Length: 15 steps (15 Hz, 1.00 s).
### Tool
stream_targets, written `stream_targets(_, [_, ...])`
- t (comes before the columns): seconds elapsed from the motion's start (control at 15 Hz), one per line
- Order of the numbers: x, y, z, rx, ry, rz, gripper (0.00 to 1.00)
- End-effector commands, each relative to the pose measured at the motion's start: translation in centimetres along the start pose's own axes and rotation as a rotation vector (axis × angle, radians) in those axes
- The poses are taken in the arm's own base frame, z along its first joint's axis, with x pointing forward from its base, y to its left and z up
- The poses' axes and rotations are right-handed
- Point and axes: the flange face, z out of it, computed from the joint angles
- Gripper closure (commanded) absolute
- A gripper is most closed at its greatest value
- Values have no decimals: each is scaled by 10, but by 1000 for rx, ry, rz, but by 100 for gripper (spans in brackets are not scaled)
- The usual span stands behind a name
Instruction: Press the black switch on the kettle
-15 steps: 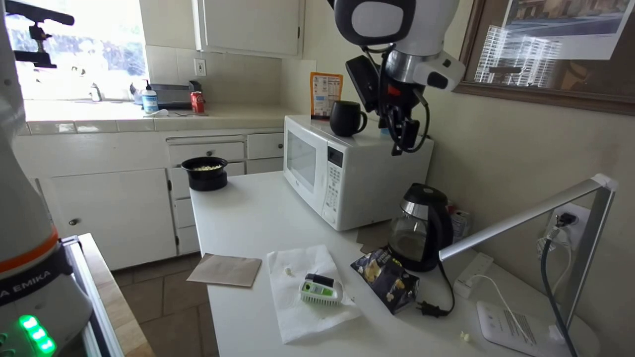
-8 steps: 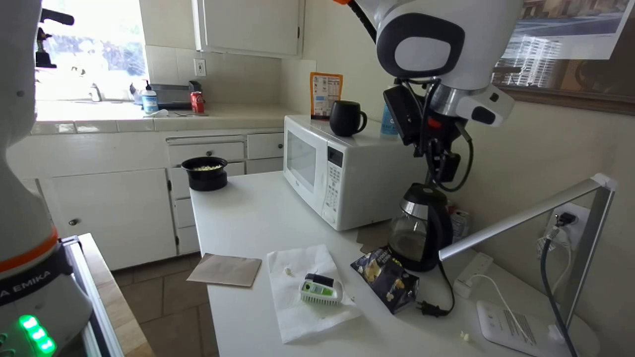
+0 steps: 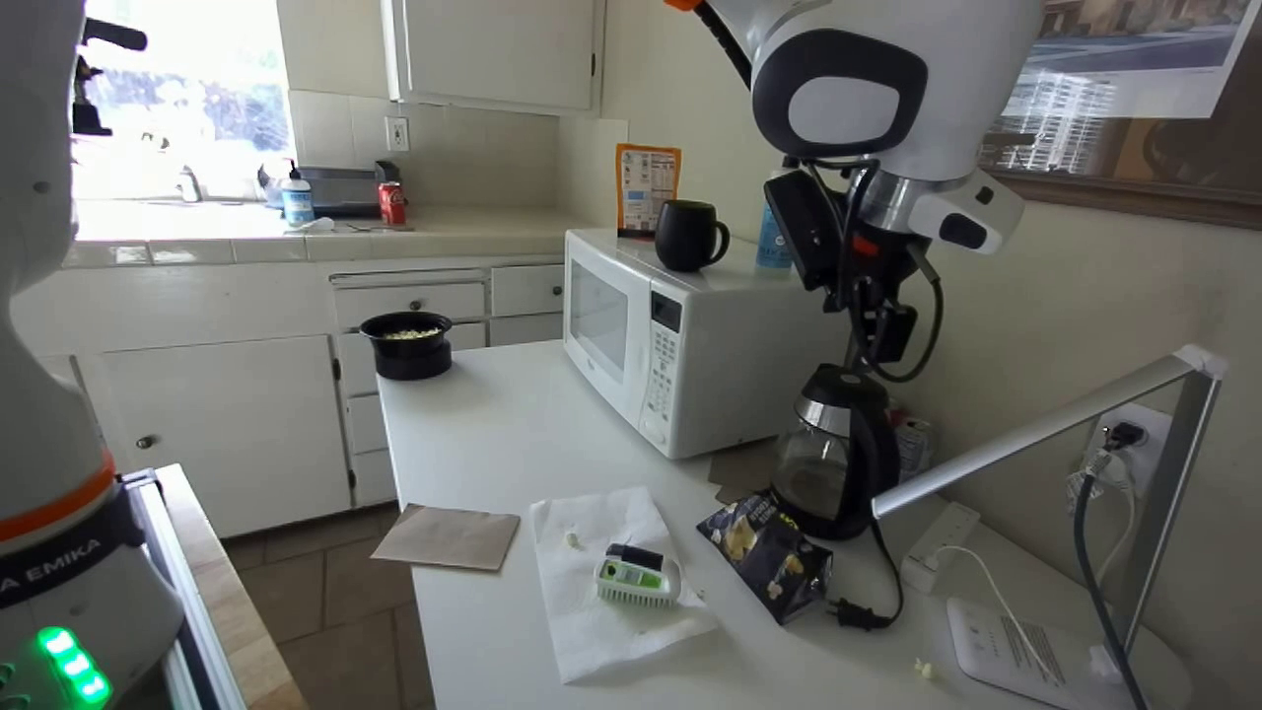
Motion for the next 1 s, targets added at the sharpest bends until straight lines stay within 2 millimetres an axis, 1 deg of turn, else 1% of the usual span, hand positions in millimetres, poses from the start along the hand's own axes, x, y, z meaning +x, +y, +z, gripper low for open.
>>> stream_targets(0.0, [1, 0, -1, 0, -1, 0, 0])
stream_targets(0.07, [1, 0, -1, 0, -1, 0, 0])
stream_targets(0.13, [4, -2, 4, 7, 5, 15, 0])
stream_targets(0.2, [8, -4, 15, 18, 10, 19, 0])
stream_targets(0.4, [15, -4, 37, 8, 36, 44, 0])
stream_targets(0.47, [19, -4, 45, 4, 58, 54, 25])
stream_targets(0.53, [22, -4, 52, 1, 81, 61, 28])
stream_targets(0.6, [27, -3, 60, -3, 108, 70, 34])
stream_targets(0.73, [33, 1, 72, -17, 153, 84, 51])
stream_targets(0.93, [41, 7, 87, -41, 191, 120, 74])
